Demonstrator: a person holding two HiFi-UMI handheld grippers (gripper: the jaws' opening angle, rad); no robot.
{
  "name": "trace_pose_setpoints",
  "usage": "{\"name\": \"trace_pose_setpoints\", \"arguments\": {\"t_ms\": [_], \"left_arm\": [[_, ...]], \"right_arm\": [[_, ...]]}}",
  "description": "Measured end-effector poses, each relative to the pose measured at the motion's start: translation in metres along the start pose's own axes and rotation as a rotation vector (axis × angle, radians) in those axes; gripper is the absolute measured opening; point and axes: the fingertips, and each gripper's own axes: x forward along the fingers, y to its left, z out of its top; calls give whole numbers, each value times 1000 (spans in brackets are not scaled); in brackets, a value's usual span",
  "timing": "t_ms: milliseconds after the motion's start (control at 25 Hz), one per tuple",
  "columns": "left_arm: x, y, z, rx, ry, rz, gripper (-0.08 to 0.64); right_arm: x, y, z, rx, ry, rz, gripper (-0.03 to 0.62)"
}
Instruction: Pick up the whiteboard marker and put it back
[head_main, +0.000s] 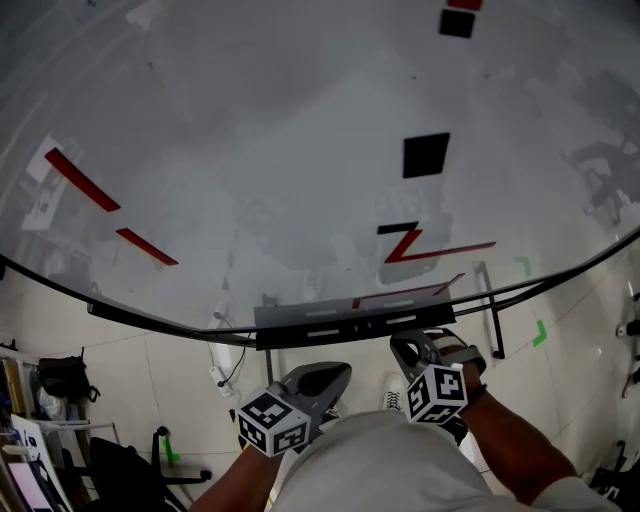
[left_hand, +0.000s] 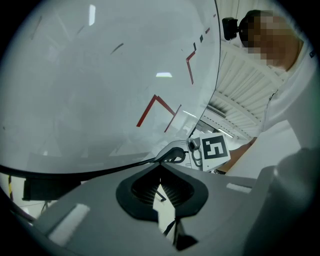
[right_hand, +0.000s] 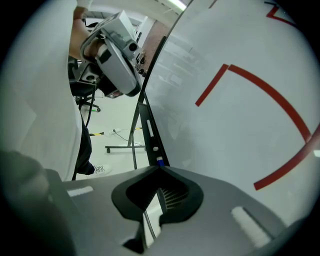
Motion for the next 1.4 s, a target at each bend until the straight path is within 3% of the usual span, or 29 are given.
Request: {"name": "trace_pose_setpoints", "arguments": {"t_ms": [480,760,1000,1200,1400], "left_arm": [[0,-3,4,32,-5,-5,17],[-2,-4,3,30,-4,-10,17],[-3,-5,3,33,1,-7,17],[-5,-6,6,39,-7,-4,17],[-6,0,3,20,1,-19,17]], "right_arm": [[-34,-4,19,257,-158,57,2],[-46,-6,33,466,-297,143,2],[-54,-4,36,563,-352,174,2],[-62,-4,37,716,-425,225,2],[-60,0,36,814,-432,241,2]]}}
